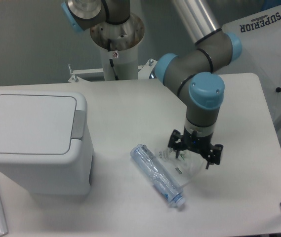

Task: Open the trash can
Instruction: 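Move the gripper over the table toward the white trash can, then raise the gripper and bring it to the trash can lid's edge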

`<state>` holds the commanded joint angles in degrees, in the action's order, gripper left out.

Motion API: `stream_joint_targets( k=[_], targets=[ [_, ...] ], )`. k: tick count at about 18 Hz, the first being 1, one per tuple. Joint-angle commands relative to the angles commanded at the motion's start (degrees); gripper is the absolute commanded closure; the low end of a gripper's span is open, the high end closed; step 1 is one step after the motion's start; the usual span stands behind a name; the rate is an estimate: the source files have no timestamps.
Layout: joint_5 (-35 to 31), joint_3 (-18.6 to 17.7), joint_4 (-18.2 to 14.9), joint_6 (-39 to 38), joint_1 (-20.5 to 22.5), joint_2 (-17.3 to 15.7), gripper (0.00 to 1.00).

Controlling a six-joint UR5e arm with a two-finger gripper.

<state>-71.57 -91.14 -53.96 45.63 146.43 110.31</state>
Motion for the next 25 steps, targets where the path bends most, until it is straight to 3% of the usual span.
stream_joint_targets(
  k=[6, 12, 14, 18, 25],
  targets=[
    [11.7, 0.5, 0.7, -16.2, -1.4, -6.3, 0.00],
    [20.0, -0.4, 0.7, -21.5, -2.6, -12.0, 0.00],
    [20.8, -2.3, 0.8, -21.9, -4.1, -13.9, 0.00],
    [20.5, -5.6, 1.2, -21.0, -5.8, -14.4, 0.00],
    [20.2, -6.3, 1.2, -20.9, -6.0, -14.3, 0.00]
  ],
)
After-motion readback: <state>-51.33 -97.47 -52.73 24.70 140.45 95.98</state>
